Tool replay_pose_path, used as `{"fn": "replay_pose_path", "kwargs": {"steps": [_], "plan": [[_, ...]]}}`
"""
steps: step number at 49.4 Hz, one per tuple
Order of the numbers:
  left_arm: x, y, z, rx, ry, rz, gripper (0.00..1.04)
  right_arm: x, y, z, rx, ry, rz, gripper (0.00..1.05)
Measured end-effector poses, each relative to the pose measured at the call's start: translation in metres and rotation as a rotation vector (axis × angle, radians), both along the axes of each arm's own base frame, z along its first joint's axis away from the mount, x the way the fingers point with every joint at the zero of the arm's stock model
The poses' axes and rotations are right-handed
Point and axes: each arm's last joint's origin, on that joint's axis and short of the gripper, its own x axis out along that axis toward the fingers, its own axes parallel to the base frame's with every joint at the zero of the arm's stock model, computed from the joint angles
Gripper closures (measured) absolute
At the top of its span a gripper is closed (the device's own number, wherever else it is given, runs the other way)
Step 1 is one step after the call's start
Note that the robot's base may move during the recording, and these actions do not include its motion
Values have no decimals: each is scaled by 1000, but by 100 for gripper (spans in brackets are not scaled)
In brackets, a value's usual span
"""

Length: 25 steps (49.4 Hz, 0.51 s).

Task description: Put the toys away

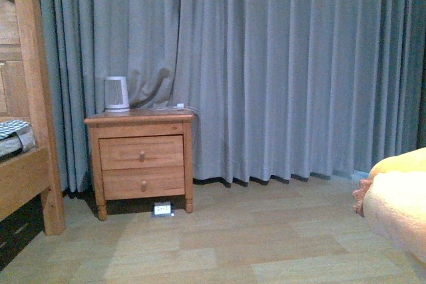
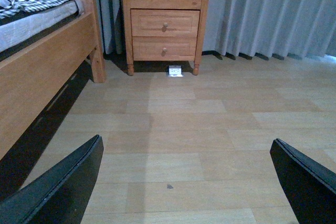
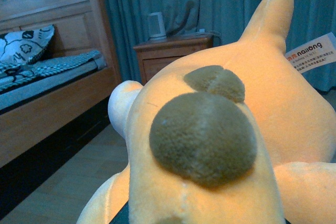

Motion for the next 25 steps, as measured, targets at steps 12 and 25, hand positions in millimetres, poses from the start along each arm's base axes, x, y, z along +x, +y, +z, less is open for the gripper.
{"fn": "replay_pose_path", "kwargs": {"steps": [12,25], "plan": [[0,0,0,0,0,0,6,0,0,0,0,0,0,87],[0,0,0,0,0,1,6,0,0,0,0,-1,0,87]]}}
